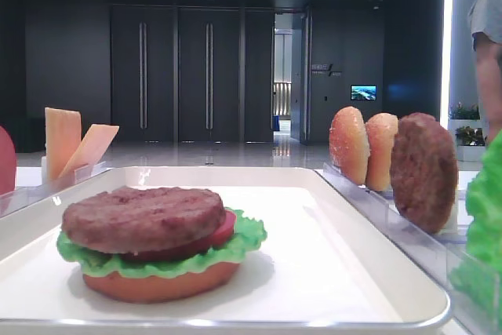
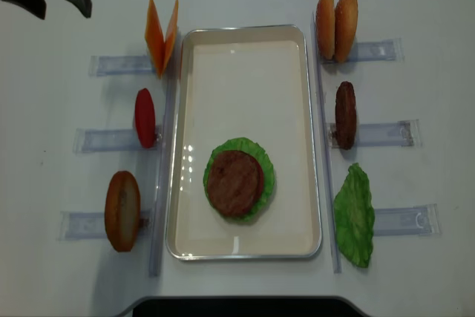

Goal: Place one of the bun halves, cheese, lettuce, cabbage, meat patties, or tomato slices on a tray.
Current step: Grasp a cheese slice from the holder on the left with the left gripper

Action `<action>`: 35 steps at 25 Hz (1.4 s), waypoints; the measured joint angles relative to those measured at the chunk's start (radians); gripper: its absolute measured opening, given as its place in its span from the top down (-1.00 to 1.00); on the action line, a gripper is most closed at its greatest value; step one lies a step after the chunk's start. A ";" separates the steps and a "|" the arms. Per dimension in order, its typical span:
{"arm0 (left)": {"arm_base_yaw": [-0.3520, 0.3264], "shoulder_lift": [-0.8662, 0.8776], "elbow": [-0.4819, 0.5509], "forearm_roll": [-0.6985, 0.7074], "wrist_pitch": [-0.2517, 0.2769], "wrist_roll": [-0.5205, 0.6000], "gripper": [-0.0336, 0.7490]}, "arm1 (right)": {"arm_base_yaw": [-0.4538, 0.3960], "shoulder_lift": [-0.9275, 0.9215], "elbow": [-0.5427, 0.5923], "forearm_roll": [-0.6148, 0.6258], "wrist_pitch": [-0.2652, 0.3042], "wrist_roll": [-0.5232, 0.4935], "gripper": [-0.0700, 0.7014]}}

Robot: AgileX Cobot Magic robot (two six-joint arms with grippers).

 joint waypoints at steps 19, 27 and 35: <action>-0.117 0.294 -0.344 0.034 0.040 -0.180 -0.76 | 0.000 0.000 0.000 0.000 0.000 0.000 -0.63; -0.258 0.294 -0.347 0.043 0.040 -0.274 -0.76 | 0.000 0.000 0.000 0.000 0.000 0.000 -0.62; -0.345 0.294 -0.347 0.085 0.041 -0.326 -0.76 | 0.000 0.000 0.000 0.000 0.000 0.000 -0.61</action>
